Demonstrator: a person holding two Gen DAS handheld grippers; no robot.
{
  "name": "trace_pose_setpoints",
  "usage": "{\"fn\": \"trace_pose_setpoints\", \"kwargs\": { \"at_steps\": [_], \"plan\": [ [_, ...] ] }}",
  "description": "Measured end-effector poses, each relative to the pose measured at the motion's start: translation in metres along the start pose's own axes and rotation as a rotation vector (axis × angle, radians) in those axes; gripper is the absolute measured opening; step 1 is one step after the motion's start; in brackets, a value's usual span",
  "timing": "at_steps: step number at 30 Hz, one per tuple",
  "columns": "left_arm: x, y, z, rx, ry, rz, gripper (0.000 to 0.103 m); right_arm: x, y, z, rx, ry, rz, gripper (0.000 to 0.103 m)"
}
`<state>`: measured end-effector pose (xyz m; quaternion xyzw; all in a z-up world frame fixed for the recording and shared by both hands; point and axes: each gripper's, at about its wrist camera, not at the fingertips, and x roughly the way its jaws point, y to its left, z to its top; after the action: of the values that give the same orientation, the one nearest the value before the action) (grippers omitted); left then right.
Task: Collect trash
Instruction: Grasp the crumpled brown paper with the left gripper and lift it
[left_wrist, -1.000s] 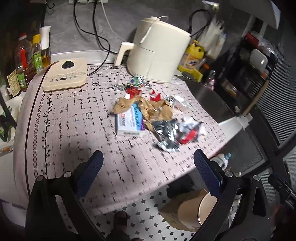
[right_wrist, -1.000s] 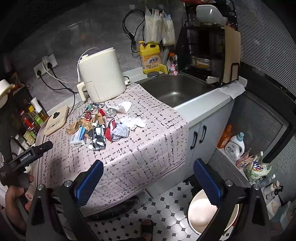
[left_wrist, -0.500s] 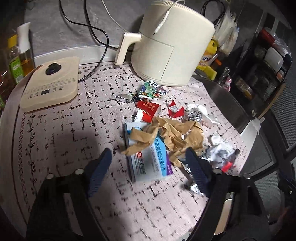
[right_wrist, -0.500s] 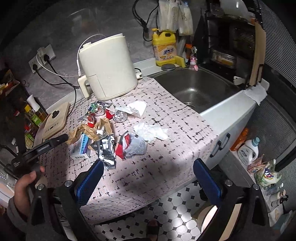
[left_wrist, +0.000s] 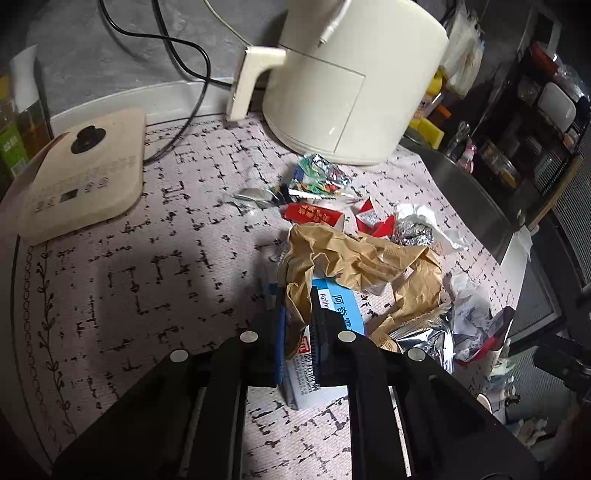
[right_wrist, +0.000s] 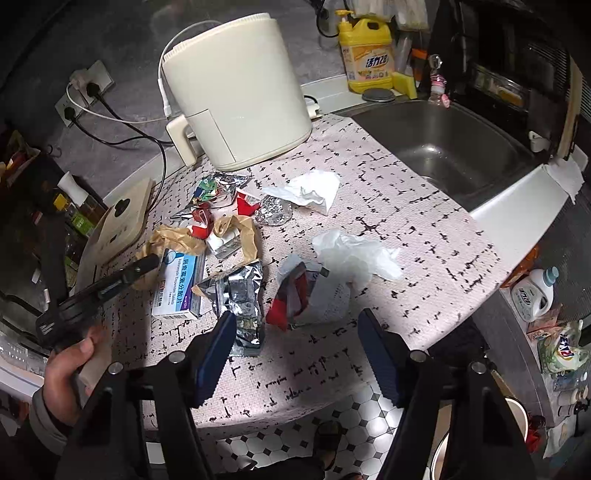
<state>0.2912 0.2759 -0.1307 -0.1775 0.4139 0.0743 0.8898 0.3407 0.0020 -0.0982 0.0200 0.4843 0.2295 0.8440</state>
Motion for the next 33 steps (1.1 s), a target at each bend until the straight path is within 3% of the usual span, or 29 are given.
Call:
{"fn": "trace_pose_setpoints", "kwargs": {
  "at_steps": [7,10,12,13,17,23,28,33],
  "plan": [
    [-0.03,0.018,0.003,-0.038,-0.052,-0.001,0.011,0.03,0.005,0.013,-0.009,0.021,-0.007,0.067],
    [-0.04,0.023,0.002,-0.051,-0.071,-0.003,0.011,0.045,0.003,0.019,-0.004,0.034,-0.018,0.048],
    [-0.046,0.025,0.0,-0.057,-0.085,-0.004,0.011,0.052,0.001,0.022,0.005,0.047,-0.011,0.021],
    [-0.05,0.026,-0.001,-0.063,-0.093,-0.005,0.011,0.055,-0.001,0.023,0.008,0.053,0.004,0.018],
    [-0.062,0.026,-0.007,-0.085,-0.116,-0.008,0.011,0.05,-0.002,0.03,0.02,0.045,0.045,0.015],
    [-0.078,0.009,-0.009,-0.071,-0.156,-0.003,0.011,0.011,0.004,0.034,-0.006,-0.03,0.13,0.015],
    [-0.09,-0.025,-0.018,-0.06,-0.192,-0.015,0.011,-0.031,-0.006,0.022,-0.041,-0.087,0.167,0.015],
    [-0.096,-0.075,-0.037,-0.049,-0.187,-0.047,0.012,-0.074,-0.044,-0.002,-0.036,-0.106,0.169,0.015]
  ]
}}
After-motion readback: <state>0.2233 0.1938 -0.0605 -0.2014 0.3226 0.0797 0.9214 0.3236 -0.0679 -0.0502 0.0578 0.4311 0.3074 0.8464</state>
